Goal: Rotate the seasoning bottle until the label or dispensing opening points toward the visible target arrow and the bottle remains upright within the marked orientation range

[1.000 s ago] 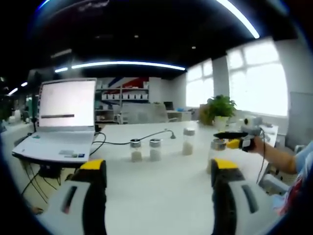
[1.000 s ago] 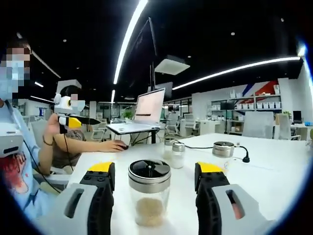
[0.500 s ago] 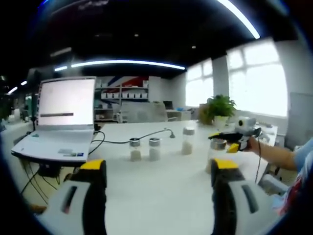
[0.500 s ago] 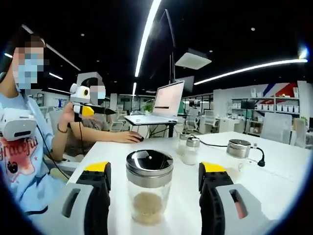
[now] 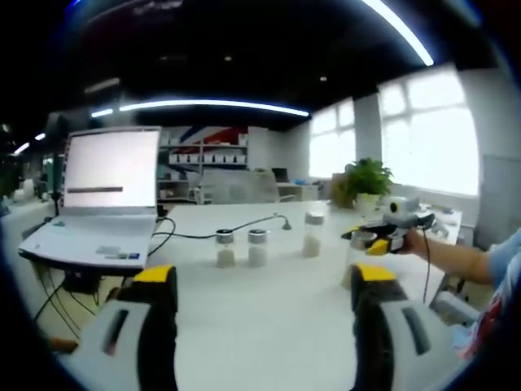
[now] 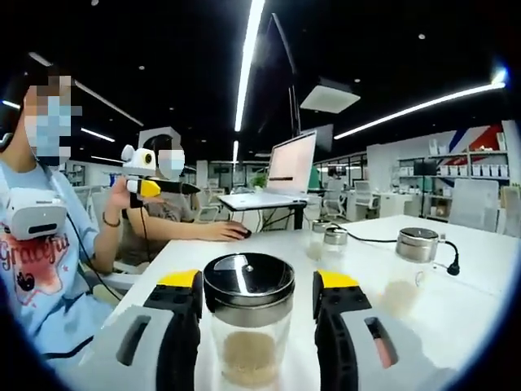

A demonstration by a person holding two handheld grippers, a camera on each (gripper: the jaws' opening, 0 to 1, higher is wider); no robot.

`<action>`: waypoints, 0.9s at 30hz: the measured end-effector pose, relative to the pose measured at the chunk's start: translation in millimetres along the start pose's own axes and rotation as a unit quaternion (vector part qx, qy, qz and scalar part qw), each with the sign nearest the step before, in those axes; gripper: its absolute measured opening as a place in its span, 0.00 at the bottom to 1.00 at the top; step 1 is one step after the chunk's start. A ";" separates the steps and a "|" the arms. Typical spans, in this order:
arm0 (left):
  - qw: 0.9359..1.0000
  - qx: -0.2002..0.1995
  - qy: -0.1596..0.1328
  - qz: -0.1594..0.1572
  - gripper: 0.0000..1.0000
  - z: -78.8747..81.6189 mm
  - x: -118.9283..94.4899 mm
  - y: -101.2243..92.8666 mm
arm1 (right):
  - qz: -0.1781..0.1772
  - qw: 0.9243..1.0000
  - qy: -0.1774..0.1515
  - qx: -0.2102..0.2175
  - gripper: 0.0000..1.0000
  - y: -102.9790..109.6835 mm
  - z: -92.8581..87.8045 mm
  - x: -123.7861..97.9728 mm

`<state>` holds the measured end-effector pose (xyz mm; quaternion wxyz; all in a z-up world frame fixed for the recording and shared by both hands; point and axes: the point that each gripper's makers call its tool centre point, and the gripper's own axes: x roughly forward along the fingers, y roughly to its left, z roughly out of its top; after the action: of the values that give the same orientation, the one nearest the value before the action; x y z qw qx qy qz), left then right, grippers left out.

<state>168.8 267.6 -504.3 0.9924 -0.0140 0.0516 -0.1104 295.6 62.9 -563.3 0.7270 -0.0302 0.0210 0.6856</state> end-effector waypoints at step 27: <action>1.000 -0.004 0.005 -0.002 0.93 -3.6 1.3 -1.7 | -0.022 0.999 0.020 -0.020 0.42 2.2 -4.0 0.6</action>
<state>169.3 265.6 -507.9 0.9919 -0.0177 0.0567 -0.1125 293.5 63.3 -567.3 0.7404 -0.0589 0.0210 0.6692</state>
